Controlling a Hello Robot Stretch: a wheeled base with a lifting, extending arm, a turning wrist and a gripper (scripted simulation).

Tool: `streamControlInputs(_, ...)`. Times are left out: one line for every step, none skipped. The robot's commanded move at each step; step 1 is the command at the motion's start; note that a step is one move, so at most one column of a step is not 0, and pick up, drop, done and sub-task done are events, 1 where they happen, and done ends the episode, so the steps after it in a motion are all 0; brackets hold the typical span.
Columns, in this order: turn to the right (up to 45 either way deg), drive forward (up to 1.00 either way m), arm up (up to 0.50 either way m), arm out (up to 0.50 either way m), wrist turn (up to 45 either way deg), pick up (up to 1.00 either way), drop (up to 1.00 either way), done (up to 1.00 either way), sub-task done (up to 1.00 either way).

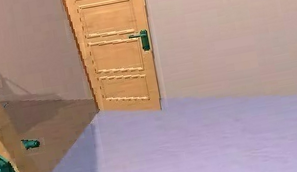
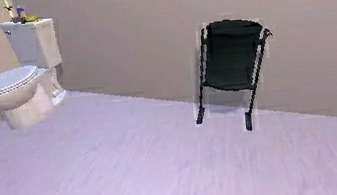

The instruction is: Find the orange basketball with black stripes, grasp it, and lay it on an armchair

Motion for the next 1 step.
streamControlInputs(0.0, 1.00, 0.00, 0.00, 0.0, 0.00, 0.00, 0.00, 0.00)
